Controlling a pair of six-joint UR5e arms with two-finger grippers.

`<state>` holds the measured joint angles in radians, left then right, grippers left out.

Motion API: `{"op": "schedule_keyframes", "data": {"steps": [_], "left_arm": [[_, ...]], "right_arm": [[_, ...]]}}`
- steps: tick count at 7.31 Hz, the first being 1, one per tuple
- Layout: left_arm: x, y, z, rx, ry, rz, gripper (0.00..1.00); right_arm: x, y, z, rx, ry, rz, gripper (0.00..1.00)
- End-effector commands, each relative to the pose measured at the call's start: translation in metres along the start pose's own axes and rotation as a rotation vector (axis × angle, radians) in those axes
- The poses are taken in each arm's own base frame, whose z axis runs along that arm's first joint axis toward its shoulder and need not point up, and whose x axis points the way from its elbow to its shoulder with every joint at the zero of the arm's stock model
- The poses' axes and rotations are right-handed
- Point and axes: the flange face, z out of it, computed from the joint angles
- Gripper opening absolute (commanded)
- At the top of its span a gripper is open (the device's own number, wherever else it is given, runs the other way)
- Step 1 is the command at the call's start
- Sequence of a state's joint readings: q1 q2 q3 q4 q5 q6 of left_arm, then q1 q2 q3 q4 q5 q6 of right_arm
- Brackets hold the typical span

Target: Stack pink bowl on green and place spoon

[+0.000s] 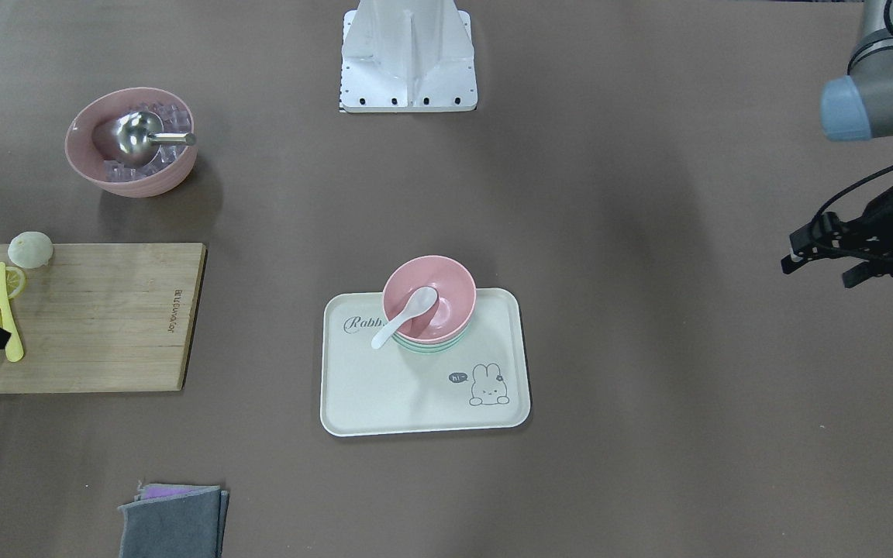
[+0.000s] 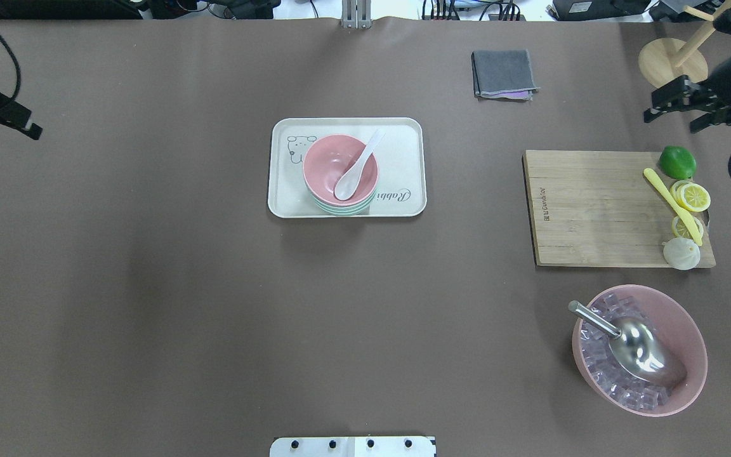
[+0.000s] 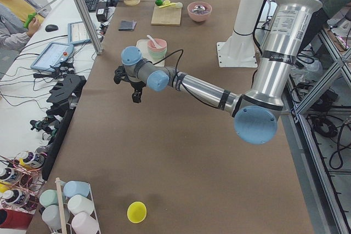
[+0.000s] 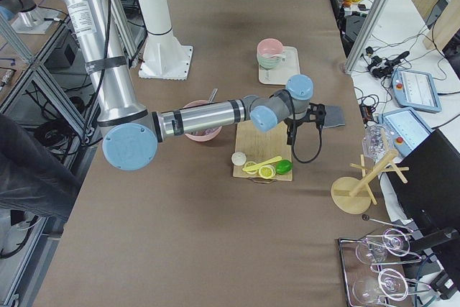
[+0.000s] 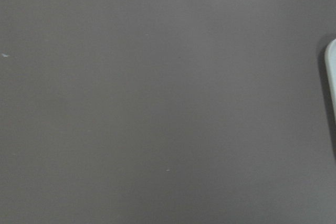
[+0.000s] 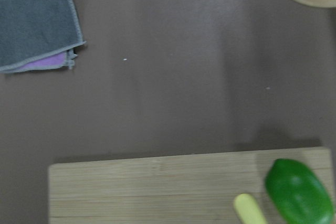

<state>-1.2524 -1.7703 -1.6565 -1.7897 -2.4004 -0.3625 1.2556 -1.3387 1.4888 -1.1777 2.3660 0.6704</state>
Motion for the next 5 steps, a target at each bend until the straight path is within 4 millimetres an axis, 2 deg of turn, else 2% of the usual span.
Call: {"op": "schedule_keyframes", "data": {"steps": [1,2,3,4,5], "left_arm": [[-0.082,0.032,-0.014,0.011,-0.120,0.135,0.98],[-0.114,0.048,-0.018,0.005,-0.148,0.166,0.98],[-0.134,0.051,-0.036,0.021,-0.158,0.182,0.98],[-0.136,0.060,-0.038,0.028,-0.156,0.187,0.98],[-0.153,0.093,-0.029,-0.005,-0.158,0.172,0.98]], "right_arm": [[0.091,0.003,-0.009,-0.003,0.054,-0.190,1.00],[0.110,0.000,-0.012,0.000,0.064,-0.211,1.00],[0.117,-0.002,-0.013,0.007,0.085,-0.221,1.00],[0.116,-0.007,-0.013,0.021,0.120,-0.224,1.00],[0.121,0.001,-0.014,0.024,0.117,-0.217,1.00]]}}
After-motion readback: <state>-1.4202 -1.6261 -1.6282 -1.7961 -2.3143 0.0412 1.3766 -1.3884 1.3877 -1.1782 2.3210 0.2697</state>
